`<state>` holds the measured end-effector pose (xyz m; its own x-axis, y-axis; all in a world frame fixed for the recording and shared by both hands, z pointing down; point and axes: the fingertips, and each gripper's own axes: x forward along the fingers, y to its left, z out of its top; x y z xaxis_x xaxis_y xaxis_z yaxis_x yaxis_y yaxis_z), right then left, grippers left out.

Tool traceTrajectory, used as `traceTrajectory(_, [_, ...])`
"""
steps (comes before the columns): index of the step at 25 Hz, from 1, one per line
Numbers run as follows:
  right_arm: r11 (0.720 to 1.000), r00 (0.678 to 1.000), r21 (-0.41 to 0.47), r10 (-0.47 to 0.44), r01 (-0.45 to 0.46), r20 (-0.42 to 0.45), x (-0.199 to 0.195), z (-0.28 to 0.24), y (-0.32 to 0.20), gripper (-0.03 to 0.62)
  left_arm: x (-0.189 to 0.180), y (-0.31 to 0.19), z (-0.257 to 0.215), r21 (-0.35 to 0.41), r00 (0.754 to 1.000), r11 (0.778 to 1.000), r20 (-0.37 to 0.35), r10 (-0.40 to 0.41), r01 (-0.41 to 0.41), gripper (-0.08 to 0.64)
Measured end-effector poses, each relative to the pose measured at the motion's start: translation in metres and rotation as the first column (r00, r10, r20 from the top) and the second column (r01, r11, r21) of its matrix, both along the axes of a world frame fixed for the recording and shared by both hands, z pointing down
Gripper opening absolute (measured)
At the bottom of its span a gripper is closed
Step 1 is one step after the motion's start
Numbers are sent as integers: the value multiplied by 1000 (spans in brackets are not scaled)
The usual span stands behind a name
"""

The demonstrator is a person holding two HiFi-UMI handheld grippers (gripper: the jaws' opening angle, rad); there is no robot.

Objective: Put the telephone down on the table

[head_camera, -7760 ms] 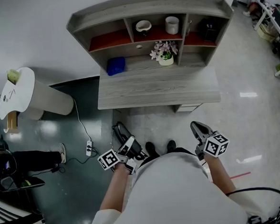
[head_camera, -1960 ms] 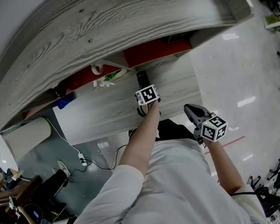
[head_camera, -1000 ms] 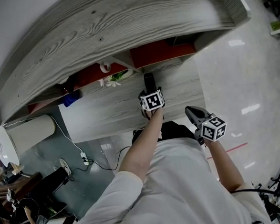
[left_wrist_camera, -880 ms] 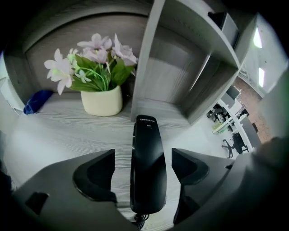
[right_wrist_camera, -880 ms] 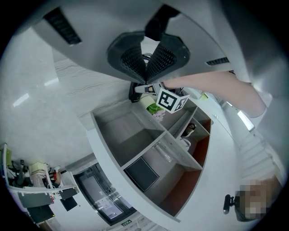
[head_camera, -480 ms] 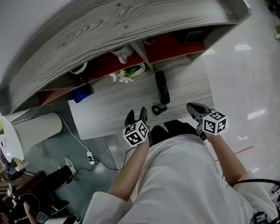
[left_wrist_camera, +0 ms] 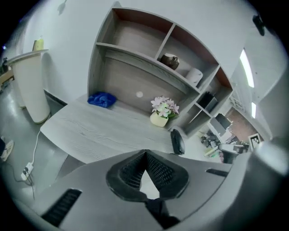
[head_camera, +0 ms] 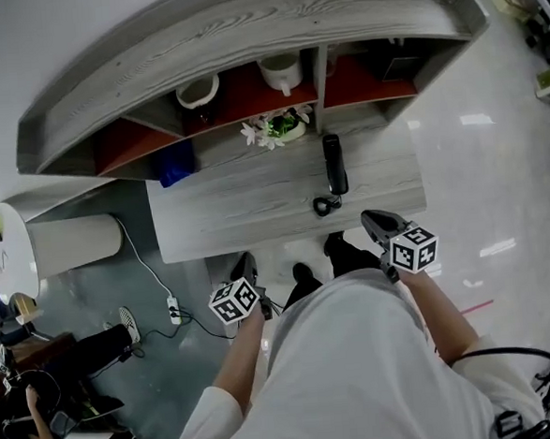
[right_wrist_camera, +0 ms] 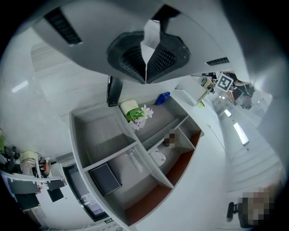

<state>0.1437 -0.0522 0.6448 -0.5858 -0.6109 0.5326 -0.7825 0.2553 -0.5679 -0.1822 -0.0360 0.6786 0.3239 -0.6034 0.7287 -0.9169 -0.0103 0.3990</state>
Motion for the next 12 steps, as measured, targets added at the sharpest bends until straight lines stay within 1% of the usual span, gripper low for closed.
traceTrajectory(3, [1000,1000,1,22,-22,-4,-17,-5,20,20,-5,17,-12,34,994,996,-76,80,-77,9])
traceTrajectory(8, [998,998,8,57,-56,-26,-42,-22,57,20,-24,51,-21,44,978,985,-123,170,-165,9])
traceTrajectory(10, [997,997,22,73,-72,-37,-48,-30,73,20,-35,63,-27,59,971,981,-139,193,-186,9])
traceTrajectory(12, [994,994,37,103,-101,-44,-51,-36,89,20,-45,73,-32,62,962,982,-200,186,-177,9])
